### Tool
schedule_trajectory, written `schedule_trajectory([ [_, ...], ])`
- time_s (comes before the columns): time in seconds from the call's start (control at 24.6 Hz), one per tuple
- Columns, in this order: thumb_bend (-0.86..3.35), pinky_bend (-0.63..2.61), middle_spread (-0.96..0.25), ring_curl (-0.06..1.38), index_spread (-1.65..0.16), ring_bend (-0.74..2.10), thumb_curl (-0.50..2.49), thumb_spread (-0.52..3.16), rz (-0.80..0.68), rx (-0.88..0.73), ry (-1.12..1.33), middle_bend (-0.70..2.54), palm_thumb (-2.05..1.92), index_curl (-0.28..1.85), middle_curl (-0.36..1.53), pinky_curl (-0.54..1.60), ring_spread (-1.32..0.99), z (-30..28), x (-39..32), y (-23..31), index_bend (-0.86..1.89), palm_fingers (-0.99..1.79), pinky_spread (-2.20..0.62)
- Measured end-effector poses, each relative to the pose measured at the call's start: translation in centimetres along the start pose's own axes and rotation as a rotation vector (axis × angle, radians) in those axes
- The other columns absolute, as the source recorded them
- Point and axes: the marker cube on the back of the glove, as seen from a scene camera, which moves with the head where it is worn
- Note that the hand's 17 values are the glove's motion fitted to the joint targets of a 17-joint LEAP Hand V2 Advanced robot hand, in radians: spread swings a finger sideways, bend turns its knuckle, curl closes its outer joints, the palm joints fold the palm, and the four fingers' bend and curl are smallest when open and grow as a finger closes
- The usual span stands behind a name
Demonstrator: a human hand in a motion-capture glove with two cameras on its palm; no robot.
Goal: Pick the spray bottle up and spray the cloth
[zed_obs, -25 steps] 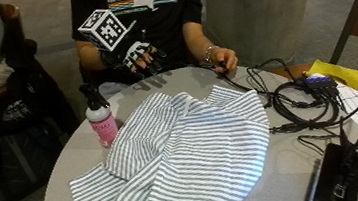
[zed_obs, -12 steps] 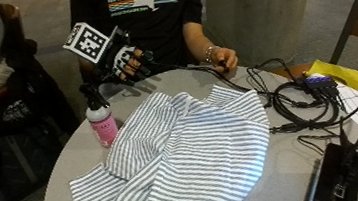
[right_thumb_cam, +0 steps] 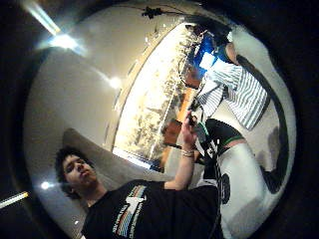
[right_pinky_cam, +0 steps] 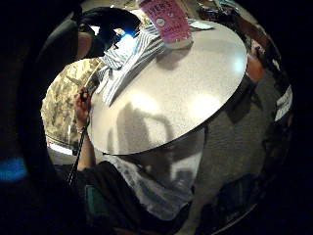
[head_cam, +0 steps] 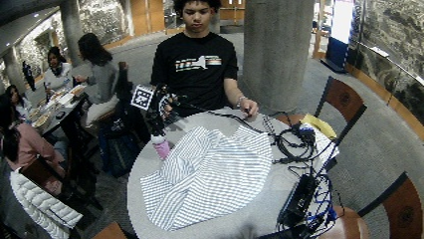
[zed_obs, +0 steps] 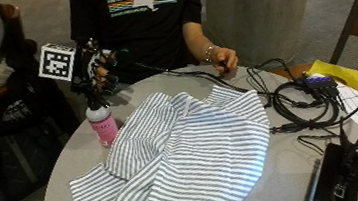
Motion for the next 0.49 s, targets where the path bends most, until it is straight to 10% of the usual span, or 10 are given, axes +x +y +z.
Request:
schedule_trajectory([
  [0.49, 0.14, 0.51, 0.07, 0.29, -0.33, 0.40, 0.33, 1.06, 0.195, 0.238, -0.230, 0.23, 0.79, 0.21, 0.33, 0.34, 0.04, -2.3, 3.0, -0.8, 0.09, 0.60, 0.22],
])
